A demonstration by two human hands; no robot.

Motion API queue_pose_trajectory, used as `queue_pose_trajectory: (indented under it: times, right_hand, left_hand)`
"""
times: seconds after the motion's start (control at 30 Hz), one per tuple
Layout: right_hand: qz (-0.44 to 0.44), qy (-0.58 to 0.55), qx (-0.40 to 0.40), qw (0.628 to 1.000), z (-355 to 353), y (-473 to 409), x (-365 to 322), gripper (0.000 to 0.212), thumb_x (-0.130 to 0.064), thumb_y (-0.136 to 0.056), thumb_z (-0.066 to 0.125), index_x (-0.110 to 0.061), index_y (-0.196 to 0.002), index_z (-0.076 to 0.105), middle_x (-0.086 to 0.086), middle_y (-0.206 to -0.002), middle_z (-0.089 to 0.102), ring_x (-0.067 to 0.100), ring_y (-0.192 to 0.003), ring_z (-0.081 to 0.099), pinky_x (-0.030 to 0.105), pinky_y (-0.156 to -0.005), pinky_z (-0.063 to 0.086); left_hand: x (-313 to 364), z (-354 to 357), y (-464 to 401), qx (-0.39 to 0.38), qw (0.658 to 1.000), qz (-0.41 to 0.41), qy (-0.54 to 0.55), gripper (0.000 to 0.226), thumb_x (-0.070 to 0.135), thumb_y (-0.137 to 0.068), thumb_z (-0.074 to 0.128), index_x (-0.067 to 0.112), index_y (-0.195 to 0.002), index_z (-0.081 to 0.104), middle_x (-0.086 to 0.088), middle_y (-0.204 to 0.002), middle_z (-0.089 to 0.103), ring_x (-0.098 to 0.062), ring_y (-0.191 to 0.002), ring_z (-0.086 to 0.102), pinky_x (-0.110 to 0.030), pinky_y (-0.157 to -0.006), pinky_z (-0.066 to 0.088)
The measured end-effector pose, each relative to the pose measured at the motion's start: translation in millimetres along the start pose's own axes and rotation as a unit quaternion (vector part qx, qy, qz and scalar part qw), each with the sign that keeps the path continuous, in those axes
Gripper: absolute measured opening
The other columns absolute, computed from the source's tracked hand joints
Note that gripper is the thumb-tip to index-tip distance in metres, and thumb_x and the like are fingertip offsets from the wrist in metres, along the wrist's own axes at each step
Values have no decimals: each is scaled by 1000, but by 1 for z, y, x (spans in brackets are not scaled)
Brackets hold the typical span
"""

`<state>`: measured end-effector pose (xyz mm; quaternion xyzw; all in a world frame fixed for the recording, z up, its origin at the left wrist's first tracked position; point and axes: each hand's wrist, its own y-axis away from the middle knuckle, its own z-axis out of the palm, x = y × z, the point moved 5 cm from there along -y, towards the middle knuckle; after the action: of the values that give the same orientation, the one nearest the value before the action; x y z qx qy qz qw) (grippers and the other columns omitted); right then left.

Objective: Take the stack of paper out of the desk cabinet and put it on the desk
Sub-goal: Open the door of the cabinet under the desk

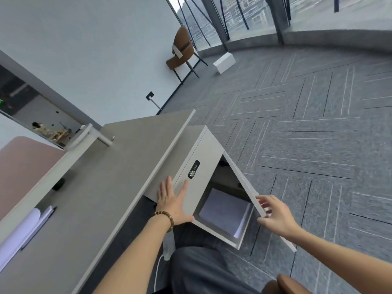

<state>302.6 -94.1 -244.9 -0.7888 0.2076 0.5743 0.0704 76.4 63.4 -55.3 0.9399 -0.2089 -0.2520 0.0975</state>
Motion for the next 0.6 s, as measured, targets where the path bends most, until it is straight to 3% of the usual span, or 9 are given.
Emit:
queue_pose_trajectory:
  times: [0.07,0.2,0.4,0.47,0.5,0.6]
  right_hand:
    - [6,1,11,1000,-22,-5,1,58,-4,-66,74,-19,-121,68,-4,-101,60,12,-90,61,9,-71,44]
    - [18,16,28,999,-62,-16,0,52,-16,-65,70,-21,-117,69,-2,-103,64,17,-88,66,31,-80,55]
    - [41,74,95,992,-113,-44,12,44,-1,-72,66,-13,-114,69,8,-112,75,27,-100,69,28,-83,47]
    - [23,138,105,985,-126,-54,5,39,-25,-77,74,-13,-114,68,8,-111,75,30,-103,68,35,-86,51]
    - [12,182,107,977,-130,-59,2,46,-45,-78,72,-14,-112,68,9,-110,73,31,-103,67,39,-86,52]
    - [-7,324,132,937,-138,-75,-4,77,-81,-75,45,-16,-111,64,13,-108,68,36,-105,60,44,-88,47]
  left_hand:
    - [2,3,-1,7,1000,-8,-4,131,66,-65,72,40,-154,-21,-24,-158,-34,-46,-147,-26,-57,-123,-4]
    - [5,4,-2,29,999,-23,3,135,69,-64,71,37,-153,-25,-25,-159,-30,-47,-148,-23,-57,-122,-3]
    - [5,3,-1,44,998,-29,24,140,67,-64,72,33,-151,-31,-23,-161,-27,-44,-150,-20,-55,-124,-2]
    - [6,3,-1,44,998,-32,20,140,68,-63,72,34,-150,-32,-24,-161,-27,-45,-149,-21,-56,-123,-2]
    - [7,3,-2,43,998,-33,18,139,68,-63,71,34,-150,-32,-25,-160,-28,-45,-149,-22,-57,-123,-2]
    - [7,5,-3,42,998,-37,7,139,70,-63,71,35,-151,-31,-26,-159,-30,-46,-148,-23,-58,-123,-2]
